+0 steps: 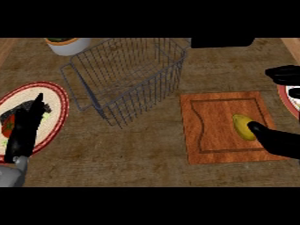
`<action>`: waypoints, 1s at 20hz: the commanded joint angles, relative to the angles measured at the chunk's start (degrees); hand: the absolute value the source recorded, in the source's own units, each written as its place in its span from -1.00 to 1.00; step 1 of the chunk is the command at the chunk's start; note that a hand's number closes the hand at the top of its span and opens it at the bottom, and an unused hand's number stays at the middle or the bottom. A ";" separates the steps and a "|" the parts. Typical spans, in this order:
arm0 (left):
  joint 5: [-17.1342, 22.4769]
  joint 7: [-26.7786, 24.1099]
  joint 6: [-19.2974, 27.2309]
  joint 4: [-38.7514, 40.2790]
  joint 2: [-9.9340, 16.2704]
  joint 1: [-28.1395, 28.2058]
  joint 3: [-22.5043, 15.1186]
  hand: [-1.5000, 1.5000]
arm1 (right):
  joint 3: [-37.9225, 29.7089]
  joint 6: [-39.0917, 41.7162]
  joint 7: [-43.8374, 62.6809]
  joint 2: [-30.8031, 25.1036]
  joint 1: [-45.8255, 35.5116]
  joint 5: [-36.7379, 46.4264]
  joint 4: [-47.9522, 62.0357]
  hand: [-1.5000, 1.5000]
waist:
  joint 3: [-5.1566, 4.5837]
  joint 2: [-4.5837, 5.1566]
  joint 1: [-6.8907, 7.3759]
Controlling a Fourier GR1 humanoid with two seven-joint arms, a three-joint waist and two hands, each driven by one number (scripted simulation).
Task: Pick the lemon from the cutting board and place it in the basket
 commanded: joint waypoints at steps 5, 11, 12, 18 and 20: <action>-2.15 1.44 0.11 3.48 3.25 6.55 -1.07 0.00 | -10.67 -24.14 -13.64 7.63 11.60 15.57 -8.16 -1.00 | 0.01 -0.58 -9.28; -2.51 -0.63 0.13 1.23 4.86 10.61 -0.71 0.00 | -13.70 -32.31 -16.88 12.72 36.83 24.08 -7.64 -1.00 | -0.46 0.76 -8.03; -2.08 0.26 0.21 0.50 4.78 9.64 -0.33 0.00 | -10.85 -30.39 -18.04 12.66 41.57 26.08 -8.21 -1.00 | -0.53 0.95 -7.53; -3.07 -0.59 -0.90 0.13 4.21 9.13 -1.71 0.00 | -8.38 -31.22 -28.09 10.45 61.47 39.35 -10.96 -1.00 | -0.76 1.62 -4.62; -2.32 0.96 -3.19 -2.45 6.25 8.21 -1.25 0.00 | -6.49 -34.64 -32.07 14.78 67.67 40.87 -13.42 -1.00 | -0.64 1.64 -2.71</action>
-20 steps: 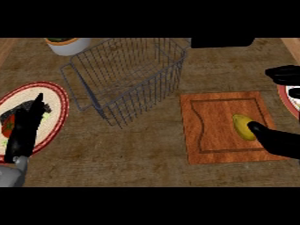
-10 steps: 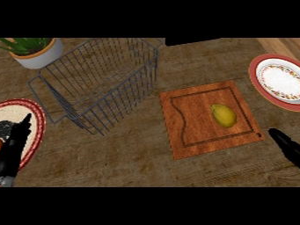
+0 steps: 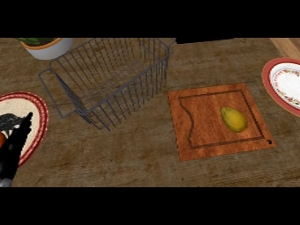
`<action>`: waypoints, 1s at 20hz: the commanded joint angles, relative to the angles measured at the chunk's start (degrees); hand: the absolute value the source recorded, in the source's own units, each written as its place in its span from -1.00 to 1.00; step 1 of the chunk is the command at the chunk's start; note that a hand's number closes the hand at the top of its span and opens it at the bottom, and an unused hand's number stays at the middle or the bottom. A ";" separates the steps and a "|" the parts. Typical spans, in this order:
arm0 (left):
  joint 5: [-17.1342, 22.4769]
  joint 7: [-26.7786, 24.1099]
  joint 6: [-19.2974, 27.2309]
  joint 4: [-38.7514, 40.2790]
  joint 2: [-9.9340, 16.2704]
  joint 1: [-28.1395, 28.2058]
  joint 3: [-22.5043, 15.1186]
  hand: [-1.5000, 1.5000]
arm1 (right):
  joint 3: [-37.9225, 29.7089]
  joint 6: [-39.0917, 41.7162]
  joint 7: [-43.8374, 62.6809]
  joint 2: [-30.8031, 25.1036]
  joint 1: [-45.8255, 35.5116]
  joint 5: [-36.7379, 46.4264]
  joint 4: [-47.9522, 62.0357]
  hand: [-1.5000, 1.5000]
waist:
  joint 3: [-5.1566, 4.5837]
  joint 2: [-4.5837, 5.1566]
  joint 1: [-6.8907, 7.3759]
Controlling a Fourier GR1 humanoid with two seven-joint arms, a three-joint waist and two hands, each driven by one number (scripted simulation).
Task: Pick the lemon from the cutting board and place it in the basket
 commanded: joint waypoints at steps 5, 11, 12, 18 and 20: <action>-1.93 0.94 -1.50 -1.29 -1.10 0.20 -2.08 0.00 | 3.45 -11.77 -16.22 10.77 19.72 3.88 -0.53 -1.00 | -0.11 0.65 4.80; -3.72 4.88 -3.03 -2.22 -2.36 -3.56 -2.43 0.00 | 1.56 -11.16 -15.96 11.80 15.06 1.81 5.01 -1.00 | -0.09 0.98 6.40; -5.67 4.58 -1.11 -3.31 -4.12 -2.57 -3.79 0.00 | 0.77 -10.40 -13.94 11.49 13.63 2.16 5.81 -1.00 | -0.10 1.05 6.75; -6.19 4.48 -3.83 -0.07 -5.04 -5.07 -1.94 0.00 | -0.15 -8.67 -12.77 10.49 6.86 0.36 9.35 -1.00 | -0.13 1.18 6.87; -8.89 3.98 -0.52 -2.09 -7.75 -2.32 -3.59 0.00 | 0.17 -8.61 -10.58 11.04 6.40 0.82 7.92 -1.00 | -0.14 1.18 7.06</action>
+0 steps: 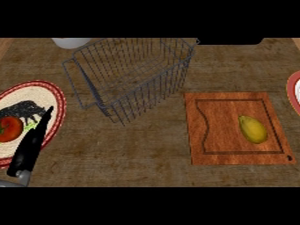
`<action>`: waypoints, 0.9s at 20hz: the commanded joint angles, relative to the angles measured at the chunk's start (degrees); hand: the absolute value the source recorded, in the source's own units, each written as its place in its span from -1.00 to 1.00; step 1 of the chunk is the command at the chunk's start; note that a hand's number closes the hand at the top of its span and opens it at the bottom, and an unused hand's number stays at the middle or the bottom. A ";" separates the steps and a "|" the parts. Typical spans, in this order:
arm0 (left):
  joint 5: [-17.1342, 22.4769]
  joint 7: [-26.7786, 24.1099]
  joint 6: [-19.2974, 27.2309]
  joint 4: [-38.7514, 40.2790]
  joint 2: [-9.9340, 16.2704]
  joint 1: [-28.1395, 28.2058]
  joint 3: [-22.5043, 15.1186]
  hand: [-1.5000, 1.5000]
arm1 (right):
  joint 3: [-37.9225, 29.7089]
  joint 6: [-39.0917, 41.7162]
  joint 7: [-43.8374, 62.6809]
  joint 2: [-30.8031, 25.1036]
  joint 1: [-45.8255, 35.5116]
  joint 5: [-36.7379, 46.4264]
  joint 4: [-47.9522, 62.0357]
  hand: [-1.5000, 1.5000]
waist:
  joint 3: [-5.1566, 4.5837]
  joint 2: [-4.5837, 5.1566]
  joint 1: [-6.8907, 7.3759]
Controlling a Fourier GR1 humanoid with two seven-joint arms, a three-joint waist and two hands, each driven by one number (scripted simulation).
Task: Pick the lemon from the cutting board and place it in the basket
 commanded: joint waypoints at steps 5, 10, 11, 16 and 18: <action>-0.56 -2.66 -3.50 5.73 -2.21 -1.73 3.02 0.00 | -3.37 -0.77 -0.07 -1.96 -14.28 1.36 8.61 -1.00 | -0.14 0.29 0.42; -3.07 3.77 -3.85 3.10 -3.57 -5.78 3.72 0.00 | -2.48 -1.04 4.05 -1.37 -15.38 5.90 5.71 -1.00 | -0.14 0.29 0.27; -5.25 1.12 -2.66 3.77 -5.23 -3.26 2.58 0.00 | -4.54 0.08 0.03 -2.95 -13.15 0.97 6.65 -1.00 | -0.12 0.20 0.16; -5.63 4.95 -4.99 -2.90 -2.83 -0.72 4.67 0.00 | -2.72 -1.25 3.34 -0.12 -15.10 6.98 7.75 -1.00 | -0.11 0.17 0.52; -4.28 1.81 -6.45 -1.71 -3.19 1.91 6.63 0.00 | -5.03 0.64 6.12 -1.84 -17.52 6.75 7.59 -1.00 | -0.12 0.18 0.61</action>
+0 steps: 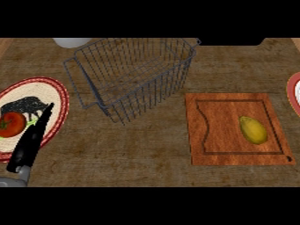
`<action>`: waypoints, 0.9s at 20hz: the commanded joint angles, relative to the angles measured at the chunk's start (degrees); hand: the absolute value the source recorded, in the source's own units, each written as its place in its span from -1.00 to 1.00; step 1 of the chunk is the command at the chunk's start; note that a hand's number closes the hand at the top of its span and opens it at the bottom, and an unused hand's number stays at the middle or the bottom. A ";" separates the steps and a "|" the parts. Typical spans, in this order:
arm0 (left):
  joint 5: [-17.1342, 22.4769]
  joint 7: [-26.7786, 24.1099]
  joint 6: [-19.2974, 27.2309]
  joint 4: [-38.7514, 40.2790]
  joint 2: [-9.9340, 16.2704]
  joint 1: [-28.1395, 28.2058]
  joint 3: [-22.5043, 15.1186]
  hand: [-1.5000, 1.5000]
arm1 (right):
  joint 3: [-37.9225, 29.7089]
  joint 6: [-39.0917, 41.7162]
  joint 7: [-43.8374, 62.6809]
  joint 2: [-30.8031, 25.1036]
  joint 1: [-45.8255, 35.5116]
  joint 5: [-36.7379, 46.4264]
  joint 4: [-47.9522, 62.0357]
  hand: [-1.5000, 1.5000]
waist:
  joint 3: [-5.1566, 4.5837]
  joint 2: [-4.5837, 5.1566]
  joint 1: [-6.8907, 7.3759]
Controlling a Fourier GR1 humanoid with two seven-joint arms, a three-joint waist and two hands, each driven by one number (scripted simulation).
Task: Pick the lemon from the cutting board and place it in the basket
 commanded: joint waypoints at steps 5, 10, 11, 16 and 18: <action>-3.11 1.43 -0.18 -3.96 -2.36 3.08 0.15 0.00 | 0.08 -1.95 0.62 2.80 -7.55 4.68 6.63 -1.00 | 0.35 0.23 0.55; -3.78 4.40 -1.98 -5.56 -1.42 2.36 1.82 0.00 | 0.35 -1.60 2.69 4.29 -7.67 7.99 7.49 -1.00 | 0.36 0.19 0.53; -4.63 1.59 -1.24 -0.15 -3.99 -0.15 2.01 0.00 | 1.09 0.72 6.04 4.19 -6.70 10.79 2.72 -1.00 | 0.31 0.28 0.20; -3.22 4.85 -3.42 -5.58 -1.19 1.45 4.25 0.00 | -1.94 -0.32 6.55 4.20 -12.65 10.69 12.15 -1.00 | 0.39 0.21 0.79; -5.77 0.90 -1.40 -0.10 -4.80 -0.04 2.79 0.00 | -3.19 2.18 9.40 2.78 -15.49 12.03 11.25 -1.00 | 0.33 0.33 0.41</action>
